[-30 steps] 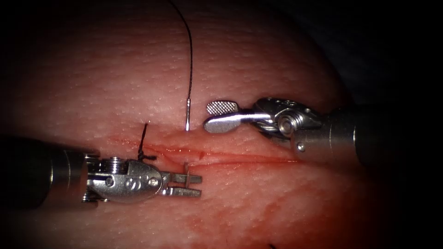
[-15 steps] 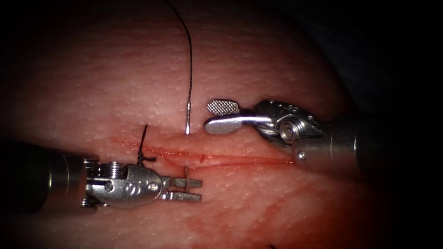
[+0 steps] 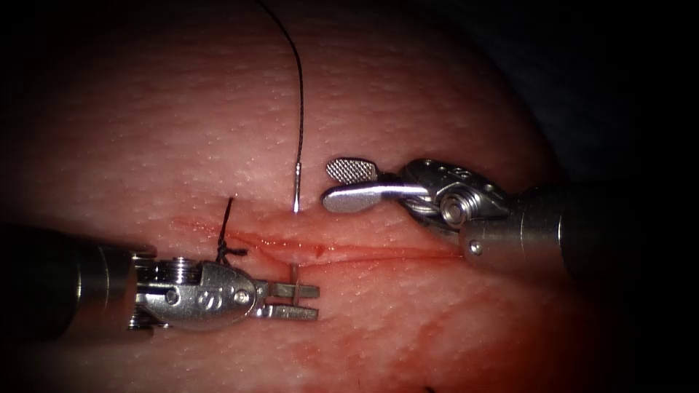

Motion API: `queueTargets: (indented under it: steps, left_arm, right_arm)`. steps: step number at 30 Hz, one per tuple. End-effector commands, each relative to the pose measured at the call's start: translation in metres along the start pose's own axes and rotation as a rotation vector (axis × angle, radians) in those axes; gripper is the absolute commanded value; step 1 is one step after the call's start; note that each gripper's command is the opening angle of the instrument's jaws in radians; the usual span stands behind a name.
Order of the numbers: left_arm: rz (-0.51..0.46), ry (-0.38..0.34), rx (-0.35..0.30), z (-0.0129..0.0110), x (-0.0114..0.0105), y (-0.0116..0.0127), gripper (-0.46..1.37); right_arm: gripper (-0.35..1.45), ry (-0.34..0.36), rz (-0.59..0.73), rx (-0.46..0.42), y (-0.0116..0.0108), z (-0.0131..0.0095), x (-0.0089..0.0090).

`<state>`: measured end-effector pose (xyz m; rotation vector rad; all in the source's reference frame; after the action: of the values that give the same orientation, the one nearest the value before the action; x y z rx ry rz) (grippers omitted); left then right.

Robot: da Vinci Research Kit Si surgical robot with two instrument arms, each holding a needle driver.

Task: Wound Closure
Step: Pull the needle through with the left grasper

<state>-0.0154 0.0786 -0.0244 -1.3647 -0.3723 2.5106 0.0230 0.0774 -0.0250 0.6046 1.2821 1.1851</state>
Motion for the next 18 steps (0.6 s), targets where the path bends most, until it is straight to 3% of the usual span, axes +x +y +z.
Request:
queueTargets:
  steps: [1,18]
  left_arm:
    - [0.0,0.0,-0.01,0.0,0.0,-0.0002,-0.35]
    - [0.0,0.0,-0.01,0.0,0.0,-0.0002,-0.35]
  right_arm:
    - [1.44,0.0,0.0,0.012,0.0001,0.0,0.0001]
    - [1.44,0.0,0.0,0.012,0.0001,0.0,0.0001]
